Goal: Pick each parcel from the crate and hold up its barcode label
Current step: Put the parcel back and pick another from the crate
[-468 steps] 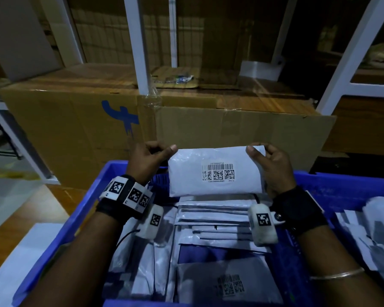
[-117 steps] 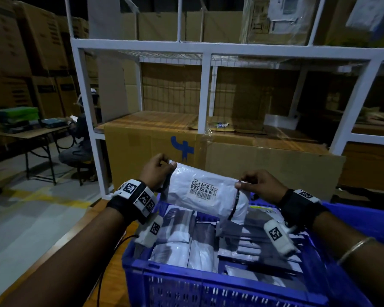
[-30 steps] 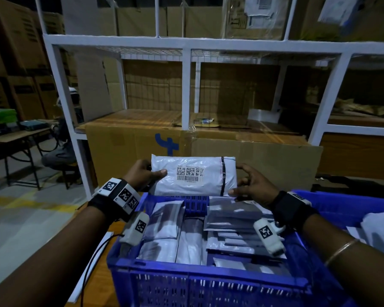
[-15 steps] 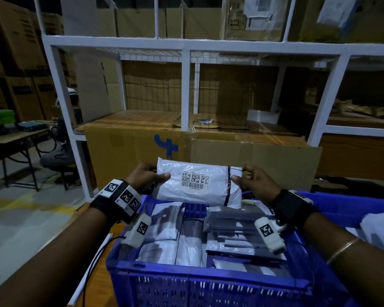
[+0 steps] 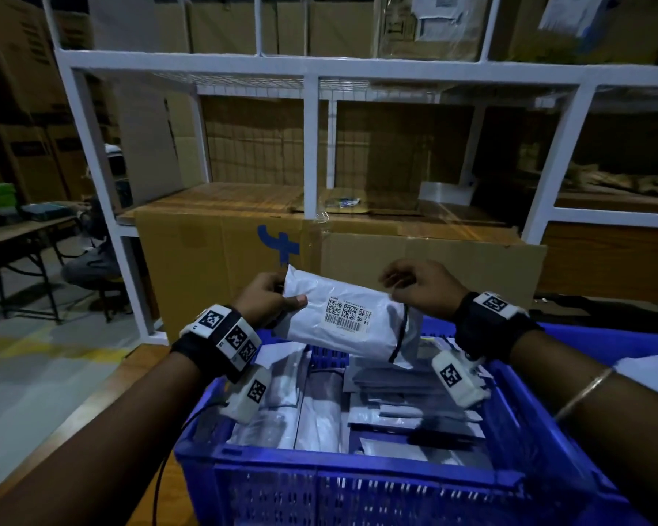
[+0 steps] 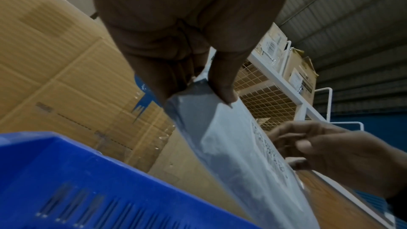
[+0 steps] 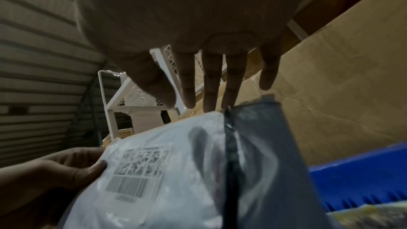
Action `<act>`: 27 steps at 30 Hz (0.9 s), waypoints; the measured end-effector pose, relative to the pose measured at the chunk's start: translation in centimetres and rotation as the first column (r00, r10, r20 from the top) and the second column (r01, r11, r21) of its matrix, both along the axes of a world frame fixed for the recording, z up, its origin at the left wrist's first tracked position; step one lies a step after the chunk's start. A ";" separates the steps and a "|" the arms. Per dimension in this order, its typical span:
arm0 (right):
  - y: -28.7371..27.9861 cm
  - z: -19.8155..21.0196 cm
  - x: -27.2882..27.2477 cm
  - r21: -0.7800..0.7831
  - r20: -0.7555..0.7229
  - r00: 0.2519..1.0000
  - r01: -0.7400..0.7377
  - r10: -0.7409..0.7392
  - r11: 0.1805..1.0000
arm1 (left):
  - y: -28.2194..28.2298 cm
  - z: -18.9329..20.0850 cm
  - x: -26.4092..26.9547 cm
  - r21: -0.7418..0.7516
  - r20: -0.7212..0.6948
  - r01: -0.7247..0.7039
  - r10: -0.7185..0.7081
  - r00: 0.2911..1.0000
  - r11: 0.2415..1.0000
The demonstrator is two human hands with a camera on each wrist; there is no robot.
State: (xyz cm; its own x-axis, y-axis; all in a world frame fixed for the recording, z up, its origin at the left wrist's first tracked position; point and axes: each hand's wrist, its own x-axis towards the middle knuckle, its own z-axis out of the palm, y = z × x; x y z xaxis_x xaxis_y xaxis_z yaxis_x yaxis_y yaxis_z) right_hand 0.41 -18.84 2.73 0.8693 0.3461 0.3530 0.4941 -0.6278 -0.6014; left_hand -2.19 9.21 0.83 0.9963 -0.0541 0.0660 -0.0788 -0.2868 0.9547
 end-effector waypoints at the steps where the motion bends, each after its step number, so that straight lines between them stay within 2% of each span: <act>1: 0.3 0.2 0.0 -0.048 -0.001 1.000 -0.016 0.016 0.999 | -0.2 -0.1 0.1 0.005 0.008 0.008 -0.008 1.000 1.000; 6: 1.4 0.4 0.2 -0.228 -0.062 0.995 -0.095 0.083 0.969 | -1.3 0.1 -0.2 0.012 0.024 0.055 -0.055 0.998 0.998; 10: 1.3 -0.1 0.8 -0.218 -0.086 0.991 -0.122 0.105 0.968 | -1.6 0.2 -0.2 0.017 0.037 0.088 -0.089 0.995 0.996; 15: 0.7 -1.0 1.0 -0.060 -0.094 0.988 -0.128 0.122 0.990 | -1.2 0.5 -0.1 -0.018 0.026 0.091 -0.091 0.996 0.996; 19: 1.1 -1.3 0.9 0.048 -0.123 0.982 -0.138 0.143 0.989 | -1.7 1.5 0.1 -0.069 0.063 0.038 -0.034 0.997 0.997; 23: 2.3 -1.1 0.6 0.202 -0.154 0.968 -0.166 0.198 0.965 | -3.0 2.8 0.3 -0.113 0.130 0.032 -0.017 0.991 0.993; 26: 2.9 -0.9 0.4 0.390 -0.181 0.967 -0.098 0.180 0.916 | -3.7 3.2 0.5 -0.245 0.083 -0.010 0.031 0.996 0.969; 27: 3.0 -0.9 0.3 0.452 -0.197 0.967 -0.059 0.164 0.890 | -3.9 3.2 0.6 -0.248 0.054 -0.006 0.020 0.998 0.969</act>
State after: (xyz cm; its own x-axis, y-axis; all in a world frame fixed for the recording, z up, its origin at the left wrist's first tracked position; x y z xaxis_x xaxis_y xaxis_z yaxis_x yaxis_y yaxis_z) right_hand 0.74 -15.88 1.80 0.9079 0.3003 0.2924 0.3647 -0.2221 -0.9043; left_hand -1.63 5.35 3.98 0.9913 -0.0163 0.1310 -0.1316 -0.0434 0.9904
